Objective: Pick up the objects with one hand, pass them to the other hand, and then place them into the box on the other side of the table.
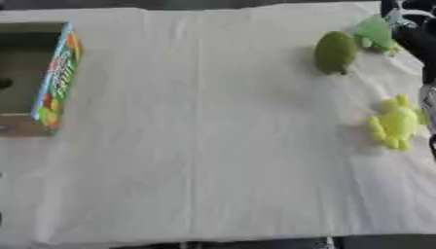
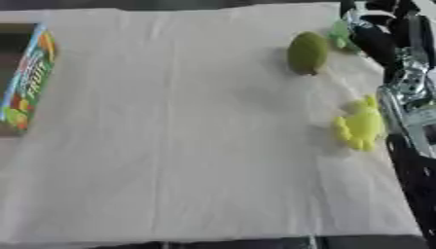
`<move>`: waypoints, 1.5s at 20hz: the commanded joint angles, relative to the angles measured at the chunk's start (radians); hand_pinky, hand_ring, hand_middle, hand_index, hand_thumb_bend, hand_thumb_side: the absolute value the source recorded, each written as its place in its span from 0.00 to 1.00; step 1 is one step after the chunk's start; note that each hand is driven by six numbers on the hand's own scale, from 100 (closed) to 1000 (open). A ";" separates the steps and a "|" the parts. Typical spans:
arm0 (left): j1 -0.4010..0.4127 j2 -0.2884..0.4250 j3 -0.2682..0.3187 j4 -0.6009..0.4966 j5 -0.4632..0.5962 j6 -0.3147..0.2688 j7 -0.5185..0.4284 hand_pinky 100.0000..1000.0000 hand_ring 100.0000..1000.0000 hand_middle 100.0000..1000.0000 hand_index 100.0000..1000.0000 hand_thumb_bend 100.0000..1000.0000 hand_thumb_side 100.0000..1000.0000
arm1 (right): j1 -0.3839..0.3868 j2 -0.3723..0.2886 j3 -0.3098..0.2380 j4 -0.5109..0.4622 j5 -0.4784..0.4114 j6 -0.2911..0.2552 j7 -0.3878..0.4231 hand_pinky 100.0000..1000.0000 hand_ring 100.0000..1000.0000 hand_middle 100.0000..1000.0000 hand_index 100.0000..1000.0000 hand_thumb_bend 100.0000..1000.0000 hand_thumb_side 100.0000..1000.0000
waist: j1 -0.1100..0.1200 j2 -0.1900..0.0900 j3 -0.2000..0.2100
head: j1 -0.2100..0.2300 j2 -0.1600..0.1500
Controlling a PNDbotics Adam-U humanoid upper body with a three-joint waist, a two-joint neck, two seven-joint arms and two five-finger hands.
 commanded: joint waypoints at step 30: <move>0.013 0.067 0.014 -0.004 -0.022 0.000 0.009 0.58 0.89 0.74 0.77 0.51 0.52 | 0.200 -0.452 0.038 -0.133 0.408 0.075 0.702 0.82 0.81 0.80 0.82 0.50 0.00 | -0.027 -0.018 -0.034 | 0.012 -0.030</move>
